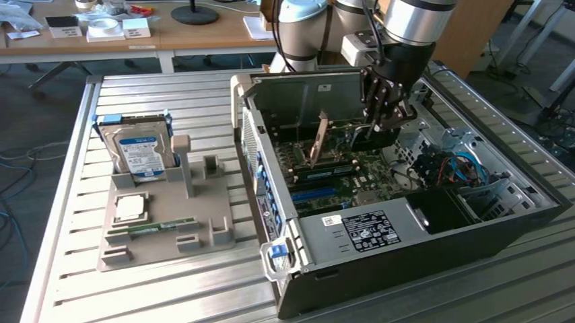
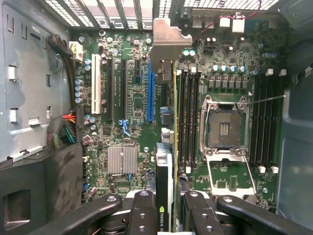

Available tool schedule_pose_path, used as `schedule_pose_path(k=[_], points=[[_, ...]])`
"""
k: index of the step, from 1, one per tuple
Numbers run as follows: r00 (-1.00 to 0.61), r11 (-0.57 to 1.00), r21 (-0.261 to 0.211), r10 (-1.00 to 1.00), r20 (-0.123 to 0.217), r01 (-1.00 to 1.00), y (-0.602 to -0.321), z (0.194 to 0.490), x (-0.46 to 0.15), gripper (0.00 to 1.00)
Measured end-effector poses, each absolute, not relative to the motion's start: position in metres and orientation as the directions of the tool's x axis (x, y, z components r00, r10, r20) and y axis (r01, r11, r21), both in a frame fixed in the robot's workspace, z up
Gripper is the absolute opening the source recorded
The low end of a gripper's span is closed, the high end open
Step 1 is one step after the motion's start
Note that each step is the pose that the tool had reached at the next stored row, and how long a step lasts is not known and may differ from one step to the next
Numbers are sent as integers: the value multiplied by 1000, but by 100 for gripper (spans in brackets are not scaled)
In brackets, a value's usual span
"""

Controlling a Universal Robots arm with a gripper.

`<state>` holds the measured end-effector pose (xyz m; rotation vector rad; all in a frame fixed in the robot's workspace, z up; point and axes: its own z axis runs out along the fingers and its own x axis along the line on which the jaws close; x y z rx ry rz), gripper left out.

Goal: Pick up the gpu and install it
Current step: 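Insert the gpu into the slot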

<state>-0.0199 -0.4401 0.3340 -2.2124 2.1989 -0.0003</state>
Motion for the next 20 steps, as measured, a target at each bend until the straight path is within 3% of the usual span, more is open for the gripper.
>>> schedule_pose_path(k=[20], points=[[6,-6,-16,-1000,-16,-1000,-440,333,-24,27]])
